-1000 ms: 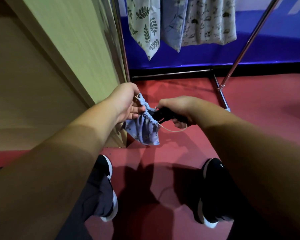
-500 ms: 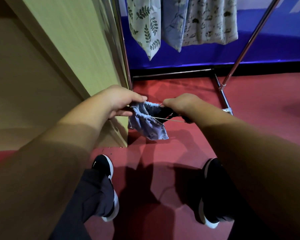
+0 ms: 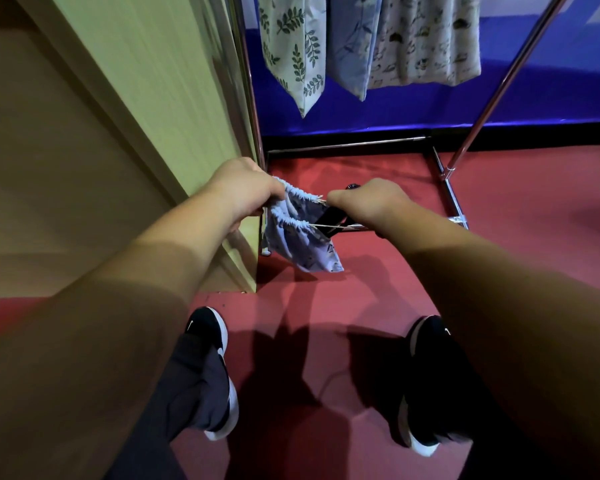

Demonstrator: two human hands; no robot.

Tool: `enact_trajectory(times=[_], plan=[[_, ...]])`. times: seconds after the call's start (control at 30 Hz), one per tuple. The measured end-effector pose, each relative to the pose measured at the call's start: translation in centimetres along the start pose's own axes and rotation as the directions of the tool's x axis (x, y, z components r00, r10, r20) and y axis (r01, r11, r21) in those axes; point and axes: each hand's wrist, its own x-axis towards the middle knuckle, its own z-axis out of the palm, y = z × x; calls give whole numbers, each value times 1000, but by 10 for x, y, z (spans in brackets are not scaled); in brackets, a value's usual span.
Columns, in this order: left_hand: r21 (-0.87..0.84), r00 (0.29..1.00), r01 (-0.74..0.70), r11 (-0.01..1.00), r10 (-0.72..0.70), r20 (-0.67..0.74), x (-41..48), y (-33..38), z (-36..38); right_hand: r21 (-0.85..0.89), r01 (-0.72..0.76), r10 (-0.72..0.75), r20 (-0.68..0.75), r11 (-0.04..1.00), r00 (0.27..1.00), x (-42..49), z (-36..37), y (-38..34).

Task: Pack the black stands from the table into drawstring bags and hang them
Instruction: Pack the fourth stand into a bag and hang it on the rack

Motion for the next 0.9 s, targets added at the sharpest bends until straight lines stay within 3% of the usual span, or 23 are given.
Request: enact_trajectory(times=[0.13,0.23,0.37,0.5,0.73,0.9], plan=[[384,990,-39,923,89,-112,-1,-4,2,-2,-19,19,-16,1000,1000,4,2,1],[422,982,-53,905,123,-141,0,-6,2,-8,-36,35,-31,999,999,8,4,2],[117,999,41,992,-40,-4,-6,-2,1,-12,-55,55,-51,998,997,14,8,7],[-82,986,148,986,-140,95,-12,2,-2,-42,-85,83,-61,995,995,17,10,11],[-201,991,113,973,-124,-45,-4,4,-5,-288,-25,21,-18,957,1000,15,14,13],[-488,992,80,869,-117,-46,-2,12,-13,-314,-42,56,34,949,998,14,10,23]])
